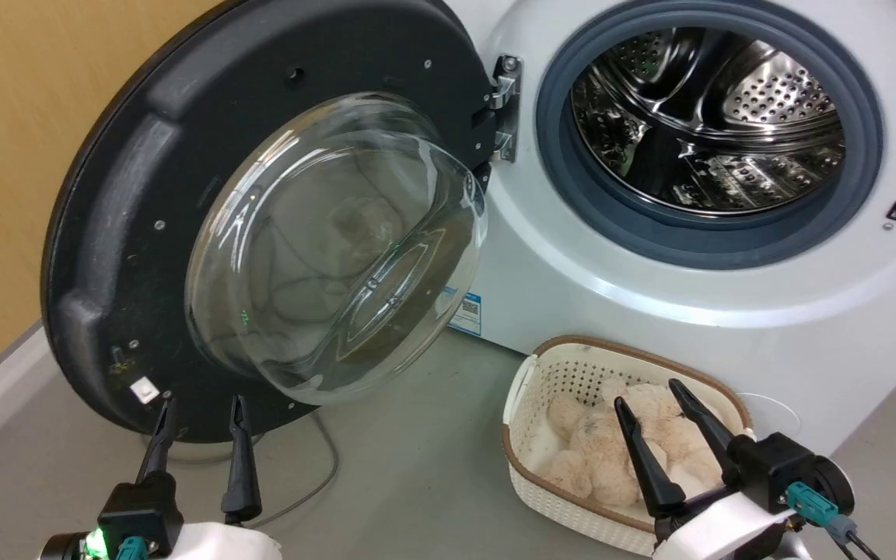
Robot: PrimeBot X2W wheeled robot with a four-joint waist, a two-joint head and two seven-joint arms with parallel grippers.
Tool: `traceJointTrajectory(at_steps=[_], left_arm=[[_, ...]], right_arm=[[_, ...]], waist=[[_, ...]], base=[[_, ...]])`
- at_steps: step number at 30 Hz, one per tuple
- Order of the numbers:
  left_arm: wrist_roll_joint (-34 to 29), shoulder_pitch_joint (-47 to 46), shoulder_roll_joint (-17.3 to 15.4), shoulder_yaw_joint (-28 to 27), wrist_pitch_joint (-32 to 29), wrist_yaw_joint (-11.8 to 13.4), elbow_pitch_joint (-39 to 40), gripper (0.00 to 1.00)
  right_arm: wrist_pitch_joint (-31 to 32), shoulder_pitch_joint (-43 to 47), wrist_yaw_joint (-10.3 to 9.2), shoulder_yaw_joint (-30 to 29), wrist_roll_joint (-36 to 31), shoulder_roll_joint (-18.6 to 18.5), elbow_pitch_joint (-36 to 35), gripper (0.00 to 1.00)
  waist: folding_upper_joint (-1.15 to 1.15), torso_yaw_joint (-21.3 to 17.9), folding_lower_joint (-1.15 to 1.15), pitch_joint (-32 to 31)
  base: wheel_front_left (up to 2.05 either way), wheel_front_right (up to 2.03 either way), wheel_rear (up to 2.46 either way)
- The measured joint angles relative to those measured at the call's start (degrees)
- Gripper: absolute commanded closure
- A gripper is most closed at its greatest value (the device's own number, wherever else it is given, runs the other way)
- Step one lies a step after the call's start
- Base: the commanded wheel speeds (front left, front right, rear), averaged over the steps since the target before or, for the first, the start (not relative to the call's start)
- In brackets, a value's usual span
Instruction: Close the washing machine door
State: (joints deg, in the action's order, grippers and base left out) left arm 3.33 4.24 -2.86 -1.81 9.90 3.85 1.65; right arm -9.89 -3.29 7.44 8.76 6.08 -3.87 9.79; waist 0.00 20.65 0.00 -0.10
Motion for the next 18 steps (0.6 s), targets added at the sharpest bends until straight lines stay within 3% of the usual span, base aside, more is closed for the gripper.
traceJointTrajectory(at_steps=[18], left_arm=[[1.0, 1.8, 0.0, -0.6, 2.1, 1.9, 1.5, 0.00]], right_arm=[[-2.2, -2.7, 0.00, 3.7, 2.2, -0.7, 3.1, 0.00]], waist=[[0.00, 4.5, 0.00, 0.5]], base=[[0.00, 0.00, 0.00]])
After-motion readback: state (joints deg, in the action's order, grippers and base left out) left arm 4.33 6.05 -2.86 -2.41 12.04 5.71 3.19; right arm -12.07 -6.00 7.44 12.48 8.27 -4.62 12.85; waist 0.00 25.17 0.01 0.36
